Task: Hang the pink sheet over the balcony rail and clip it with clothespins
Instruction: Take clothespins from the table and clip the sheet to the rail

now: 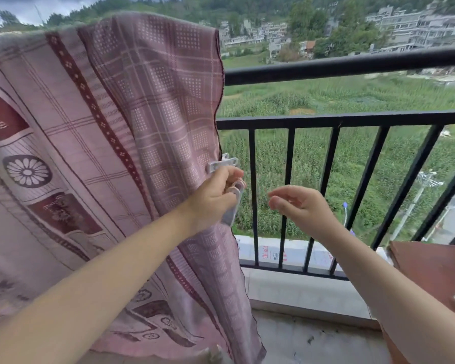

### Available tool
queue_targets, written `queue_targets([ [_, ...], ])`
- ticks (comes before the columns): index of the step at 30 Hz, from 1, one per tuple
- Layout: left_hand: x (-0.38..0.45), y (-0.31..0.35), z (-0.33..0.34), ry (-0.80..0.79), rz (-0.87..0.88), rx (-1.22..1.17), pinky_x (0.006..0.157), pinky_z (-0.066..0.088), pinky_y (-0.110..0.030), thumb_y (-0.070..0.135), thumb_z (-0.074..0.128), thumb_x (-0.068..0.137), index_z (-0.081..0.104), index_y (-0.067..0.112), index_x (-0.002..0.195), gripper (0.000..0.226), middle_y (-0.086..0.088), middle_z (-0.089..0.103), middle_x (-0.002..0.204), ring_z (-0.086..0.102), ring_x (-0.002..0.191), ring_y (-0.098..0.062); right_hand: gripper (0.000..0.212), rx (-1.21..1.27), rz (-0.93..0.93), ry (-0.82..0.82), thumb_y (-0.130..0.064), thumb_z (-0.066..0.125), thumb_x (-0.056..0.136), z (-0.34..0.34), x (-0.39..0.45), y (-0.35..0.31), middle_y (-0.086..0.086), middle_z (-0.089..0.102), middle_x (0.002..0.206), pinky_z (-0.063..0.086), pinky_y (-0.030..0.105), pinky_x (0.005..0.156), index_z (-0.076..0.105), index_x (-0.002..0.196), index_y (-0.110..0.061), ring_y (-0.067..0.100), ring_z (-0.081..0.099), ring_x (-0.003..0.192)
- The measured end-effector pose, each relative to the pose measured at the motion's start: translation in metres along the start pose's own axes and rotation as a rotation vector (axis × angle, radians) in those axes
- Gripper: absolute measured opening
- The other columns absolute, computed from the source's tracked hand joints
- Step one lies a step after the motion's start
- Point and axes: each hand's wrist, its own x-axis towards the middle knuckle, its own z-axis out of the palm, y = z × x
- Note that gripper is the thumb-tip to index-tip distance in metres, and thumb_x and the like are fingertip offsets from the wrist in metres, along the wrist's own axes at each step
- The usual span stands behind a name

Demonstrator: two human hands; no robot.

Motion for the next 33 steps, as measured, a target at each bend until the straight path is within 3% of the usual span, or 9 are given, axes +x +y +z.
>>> queue_targets([
  [5, -0.001, -0.016, 0.016, 0.123, -0.076, -0.260, 0.080, 0.049, -0.022, -0.005, 0.062, 0.079, 0.045, 0.023, 0.105, 0.041, 0.005, 0.052, 0.091, 0.054, 0.084, -0.006, 0.014, 0.144, 0.070, 0.010, -0.009, 0.059, 0.083, 0.001, -0.017, 0.007, -0.005, 0.065, 0.080, 0.053, 0.030, 0.079, 0.066, 0.093, -0.016, 0.020, 0.063, 0.083],
  [9, 0.004, -0.018, 0.025, 0.211, -0.202, -0.515, 0.056, 0.053, -0.014, -0.005, 0.059, 0.080, 0.049, 0.019, 0.091, 0.027, 0.000, 0.055, 0.084, 0.060, 0.070, -0.006, 0.025, 0.235, 0.113, -0.021, -0.007, 0.062, 0.080, -0.003, -0.025, 0.011, -0.006, 0.066, 0.082, 0.054, 0.031, 0.079, 0.061, 0.082, -0.032, 0.013, 0.063, 0.080],
  [13, 0.006, -0.016, 0.038, 0.153, -0.278, -0.684, 0.056, 0.058, -0.027, 0.001, 0.047, 0.089, 0.040, 0.013, 0.104, 0.021, -0.005, 0.054, 0.096, 0.060, 0.079, -0.021, 0.023, 0.240, 0.105, 0.037, -0.007, 0.062, 0.081, -0.012, -0.031, 0.009, -0.006, 0.066, 0.080, 0.054, 0.022, 0.071, 0.063, 0.080, -0.030, 0.005, 0.061, 0.072],
  [17, 0.008, -0.016, 0.049, 0.169, -0.340, -0.657, 0.056, 0.056, -0.031, 0.005, 0.046, 0.091, 0.026, 0.015, 0.116, 0.033, -0.010, 0.052, 0.095, 0.058, 0.070, -0.022, 0.023, 0.224, 0.107, 0.123, -0.009, 0.061, 0.082, -0.023, -0.036, 0.009, -0.007, 0.065, 0.074, 0.052, 0.022, 0.066, 0.063, 0.075, -0.031, 0.004, 0.058, 0.063],
  [22, 0.012, -0.015, 0.053, 0.143, -0.390, -0.472, 0.059, 0.053, -0.019, 0.003, 0.053, 0.087, 0.048, 0.003, 0.091, 0.006, -0.007, 0.056, 0.081, 0.056, 0.069, -0.014, 0.026, 0.264, 0.123, 0.145, -0.005, 0.059, 0.082, -0.031, -0.041, 0.013, -0.001, 0.066, 0.073, 0.053, 0.036, 0.073, 0.064, 0.073, -0.030, 0.020, 0.061, 0.075],
  [24, 0.012, -0.016, 0.052, 0.122, -0.363, -0.432, 0.066, 0.052, -0.018, -0.003, 0.057, 0.083, 0.054, 0.008, 0.089, 0.013, -0.005, 0.059, 0.083, 0.056, 0.072, -0.013, 0.024, 0.255, 0.133, 0.145, -0.006, 0.059, 0.082, -0.034, -0.042, 0.015, 0.001, 0.066, 0.076, 0.053, 0.037, 0.075, 0.063, 0.075, -0.029, 0.023, 0.061, 0.079],
  [28, 0.011, -0.011, 0.053, 0.089, -0.260, -0.275, 0.072, 0.051, -0.016, -0.006, 0.068, 0.073, 0.063, 0.005, 0.101, 0.031, -0.001, 0.065, 0.085, 0.061, 0.077, -0.012, 0.019, 0.191, 0.135, 0.048, -0.014, 0.064, 0.079, -0.035, -0.042, 0.014, -0.010, 0.063, 0.089, 0.054, 0.026, 0.078, 0.061, 0.093, -0.026, 0.010, 0.060, 0.085],
  [31, 0.012, -0.004, 0.053, 0.083, -0.191, -0.129, 0.073, 0.053, -0.033, -0.001, 0.077, 0.064, 0.066, 0.018, 0.081, 0.027, -0.011, 0.066, 0.080, 0.060, 0.074, -0.022, 0.041, 0.123, 0.166, -0.098, -0.016, 0.068, 0.076, -0.034, -0.039, 0.011, -0.016, 0.059, 0.092, 0.054, 0.022, 0.078, 0.056, 0.115, -0.016, 0.001, 0.059, 0.086],
  [33, 0.012, -0.003, 0.053, 0.098, -0.158, -0.083, 0.072, 0.049, -0.040, 0.002, 0.080, 0.061, 0.064, 0.023, 0.069, 0.028, -0.021, 0.064, 0.079, 0.057, 0.071, -0.024, 0.038, 0.151, 0.177, -0.151, -0.011, 0.067, 0.076, -0.034, -0.038, 0.010, -0.012, 0.063, 0.085, 0.053, 0.017, 0.074, 0.059, 0.113, -0.009, 0.002, 0.060, 0.077],
])
